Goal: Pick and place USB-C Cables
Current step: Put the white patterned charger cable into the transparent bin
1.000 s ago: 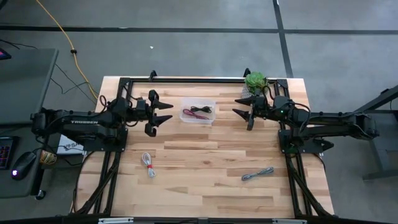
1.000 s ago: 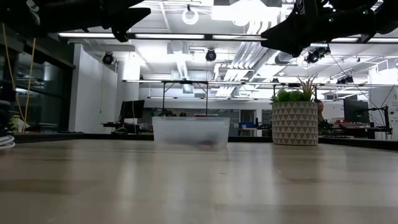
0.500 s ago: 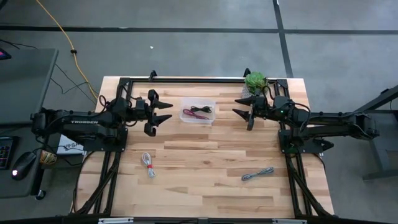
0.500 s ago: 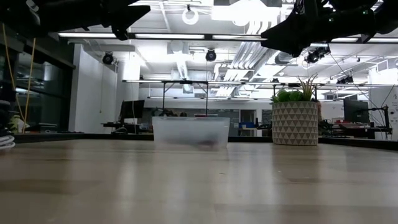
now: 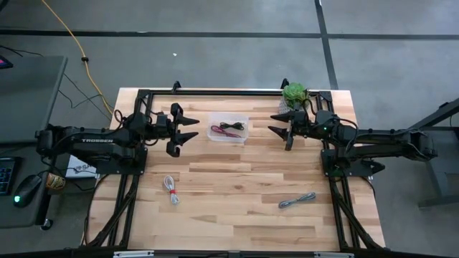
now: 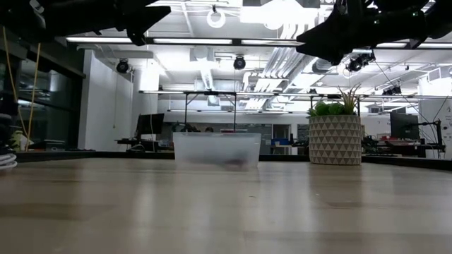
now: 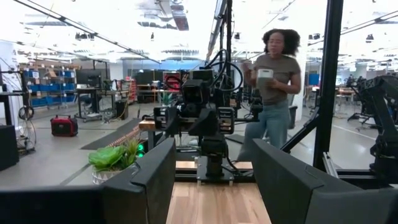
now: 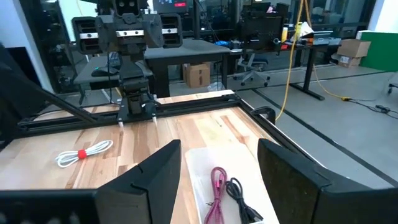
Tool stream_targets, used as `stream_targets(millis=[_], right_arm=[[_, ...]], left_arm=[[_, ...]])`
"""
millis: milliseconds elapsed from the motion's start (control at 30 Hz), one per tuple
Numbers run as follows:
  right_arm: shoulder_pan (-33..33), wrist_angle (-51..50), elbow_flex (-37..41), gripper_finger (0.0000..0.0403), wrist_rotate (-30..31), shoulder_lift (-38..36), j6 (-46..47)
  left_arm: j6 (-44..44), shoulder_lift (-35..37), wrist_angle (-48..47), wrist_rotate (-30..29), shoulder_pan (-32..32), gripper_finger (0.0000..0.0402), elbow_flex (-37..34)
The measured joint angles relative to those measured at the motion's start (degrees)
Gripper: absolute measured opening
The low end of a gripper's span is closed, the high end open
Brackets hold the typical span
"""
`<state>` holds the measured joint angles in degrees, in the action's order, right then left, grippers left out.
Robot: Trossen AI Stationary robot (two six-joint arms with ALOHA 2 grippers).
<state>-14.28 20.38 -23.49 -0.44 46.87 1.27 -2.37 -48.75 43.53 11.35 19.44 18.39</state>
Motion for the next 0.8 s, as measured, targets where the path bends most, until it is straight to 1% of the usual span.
stream_targets(millis=[167,200,233,333,367,400,433,467,567,633,700,800], right_arm=[[0.9,0.1,0.0,0.0204,-0.9,0.0,0.0],[1.3,0.5,0.0,0.0204,-2.1,0.0,0.3],[1.9,1.7,0.0,0.0204,-4.4,0.0,1.2],[5.6,9.3,0.0,0.0204,-14.1,0.3,2.3],[7.5,10.7,-0.3,0.0204,-15.6,0.4,2.1],[9.8,10.2,-1.0,0.0204,-15.9,0.5,1.4],[12.3,7.9,-2.5,0.0204,-15.0,0.8,1.0],[14.9,3.4,-4.2,0.0204,-12.8,1.0,0.8],[23.1,-17.1,-11.3,0.0204,-2.1,3.0,4.5],[28.7,-29.7,-16.2,0.0204,4.9,5.1,9.2],[33.5,-40.5,-20.0,0.0204,9.6,7.7,15.0],[39.1,-54.7,-24.9,0.0204,11.3,11.3,29.1]], left_arm=[[0.0,0.0,0.0,0.0,0.0,0.0188,0.0],[0.0,0.0,0.0,0.0,0.0,0.0188,0.0],[0.0,0.0,0.0,0.0,0.0,0.0188,0.0],[0.0,0.0,0.0,0.0,0.0,0.0188,0.0],[0.0,0.0,0.0,0.0,0.0,0.0188,0.0],[0.0,0.0,0.0,0.0,0.0,0.0188,0.0],[0.0,0.0,0.0,0.0,0.0,0.0188,0.0],[0.0,0.0,0.0,-0.1,0.0,0.0188,0.0],[0.2,0.0,0.0,-0.1,0.0,0.0188,0.0],[0.7,0.0,0.0,-0.1,0.0,0.0188,0.0],[1.1,0.0,0.0,-0.2,0.0,0.0188,0.0],[1.1,0.0,0.0,-0.2,0.0,0.0188,0.0]])
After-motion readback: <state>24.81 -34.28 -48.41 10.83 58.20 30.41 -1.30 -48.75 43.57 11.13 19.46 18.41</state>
